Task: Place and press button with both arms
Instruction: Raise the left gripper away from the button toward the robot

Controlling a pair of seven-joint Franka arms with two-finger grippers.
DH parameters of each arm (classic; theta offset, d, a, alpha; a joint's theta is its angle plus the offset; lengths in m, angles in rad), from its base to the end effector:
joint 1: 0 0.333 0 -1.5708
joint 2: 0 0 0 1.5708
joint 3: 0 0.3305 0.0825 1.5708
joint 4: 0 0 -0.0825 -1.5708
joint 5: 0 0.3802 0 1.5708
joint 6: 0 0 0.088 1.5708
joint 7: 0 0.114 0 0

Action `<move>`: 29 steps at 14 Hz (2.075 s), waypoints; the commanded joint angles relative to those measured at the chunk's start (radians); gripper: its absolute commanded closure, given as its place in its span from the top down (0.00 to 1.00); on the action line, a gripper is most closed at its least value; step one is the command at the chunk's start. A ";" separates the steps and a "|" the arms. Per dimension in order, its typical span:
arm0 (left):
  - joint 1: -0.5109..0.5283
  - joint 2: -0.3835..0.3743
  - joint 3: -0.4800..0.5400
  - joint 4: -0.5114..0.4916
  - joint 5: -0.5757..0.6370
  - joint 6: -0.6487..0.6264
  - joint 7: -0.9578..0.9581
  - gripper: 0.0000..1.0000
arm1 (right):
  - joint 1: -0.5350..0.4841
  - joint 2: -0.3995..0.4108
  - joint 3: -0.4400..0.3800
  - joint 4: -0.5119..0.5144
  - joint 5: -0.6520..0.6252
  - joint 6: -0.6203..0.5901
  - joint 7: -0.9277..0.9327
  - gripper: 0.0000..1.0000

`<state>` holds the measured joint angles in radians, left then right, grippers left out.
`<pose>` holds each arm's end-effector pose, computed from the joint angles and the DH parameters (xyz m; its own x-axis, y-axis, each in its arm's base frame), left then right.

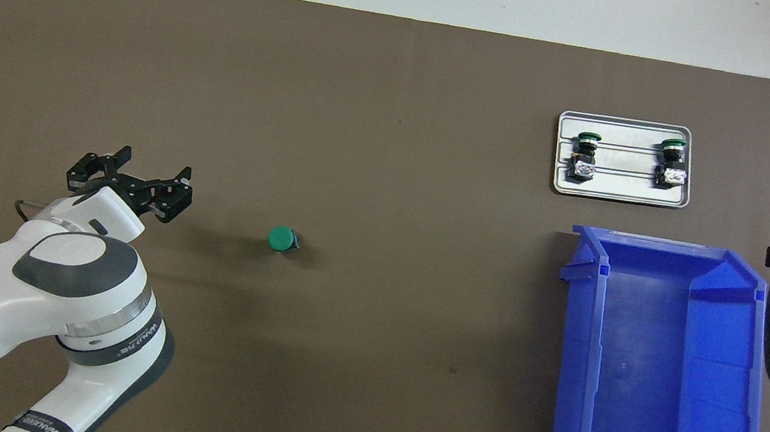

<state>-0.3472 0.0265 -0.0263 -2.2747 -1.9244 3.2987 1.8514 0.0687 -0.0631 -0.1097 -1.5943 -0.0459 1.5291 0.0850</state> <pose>0.4818 -0.0832 0.3760 0.6768 -0.1829 0.7131 -0.2128 -0.9759 -0.0483 0.5253 -0.0290 0.6512 0.9919 -0.1273 0.0009 -0.1272 -0.9911 0.0390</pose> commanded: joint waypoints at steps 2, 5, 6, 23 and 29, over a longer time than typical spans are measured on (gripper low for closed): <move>-0.009 0.053 0.005 0.075 0.022 0.085 -0.018 1.00 | -0.013 -0.009 0.008 0.000 0.008 -0.007 -0.021 1.00; -0.010 0.055 0.005 0.087 0.073 0.085 -0.018 1.00 | -0.012 -0.008 0.008 0.000 0.008 -0.007 -0.021 1.00; -0.007 0.059 0.005 0.089 0.093 0.085 -0.017 1.00 | -0.012 -0.009 0.008 0.000 0.008 -0.007 -0.021 1.00; 0.149 0.082 0.017 0.129 0.695 -0.080 -0.008 1.00 | -0.014 -0.009 0.008 0.000 0.008 -0.007 -0.021 1.00; 0.180 0.081 0.063 0.133 0.945 -0.233 -0.015 1.00 | -0.013 -0.009 0.008 0.000 0.008 -0.007 -0.021 1.00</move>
<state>-0.1869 0.0975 0.0215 -2.1607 -1.0671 3.1246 1.8464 0.0687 -0.0631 -0.1097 -1.5943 -0.0459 1.5291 0.0850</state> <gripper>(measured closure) 0.000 0.000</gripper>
